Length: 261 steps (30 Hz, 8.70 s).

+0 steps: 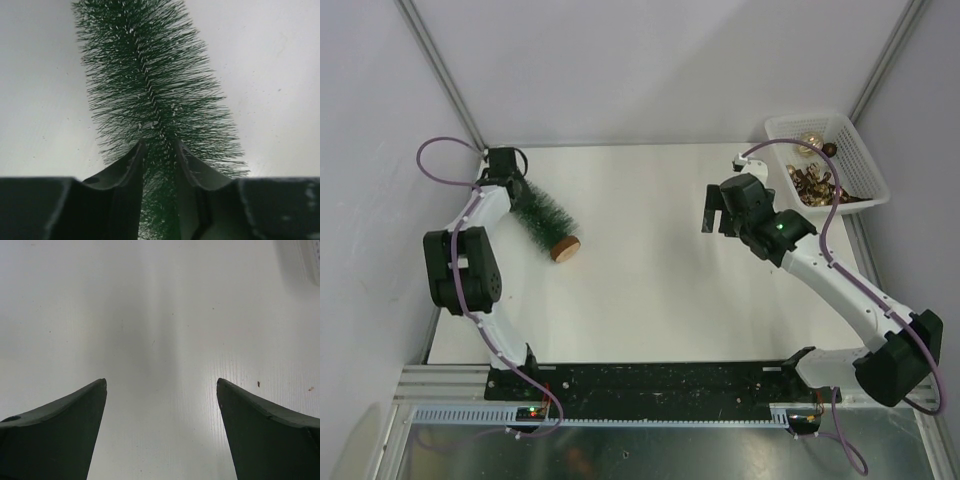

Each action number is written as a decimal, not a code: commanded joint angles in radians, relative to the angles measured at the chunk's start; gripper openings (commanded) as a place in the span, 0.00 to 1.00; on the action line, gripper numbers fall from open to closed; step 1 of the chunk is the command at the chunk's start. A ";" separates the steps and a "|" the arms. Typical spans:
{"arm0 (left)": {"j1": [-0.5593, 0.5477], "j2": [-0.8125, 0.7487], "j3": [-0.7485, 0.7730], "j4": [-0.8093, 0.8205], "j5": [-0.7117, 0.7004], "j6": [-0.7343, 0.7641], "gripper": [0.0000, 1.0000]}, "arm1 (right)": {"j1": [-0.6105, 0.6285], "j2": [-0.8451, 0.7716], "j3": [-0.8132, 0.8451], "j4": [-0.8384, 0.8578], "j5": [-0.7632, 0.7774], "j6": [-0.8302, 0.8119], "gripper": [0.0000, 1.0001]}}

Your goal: Decorate the small christmas tree

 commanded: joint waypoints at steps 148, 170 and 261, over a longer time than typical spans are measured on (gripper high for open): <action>-0.279 -0.366 -0.031 -0.090 0.738 0.234 1.00 | -0.669 0.425 0.244 0.266 -0.137 -0.035 0.97; -0.265 -0.379 -0.057 -0.088 0.715 0.258 1.00 | -0.637 0.612 0.237 0.231 -0.207 0.039 0.92; -0.264 -0.310 -0.075 -0.044 0.705 0.301 1.00 | -0.550 0.981 0.570 0.249 -0.125 -0.011 0.58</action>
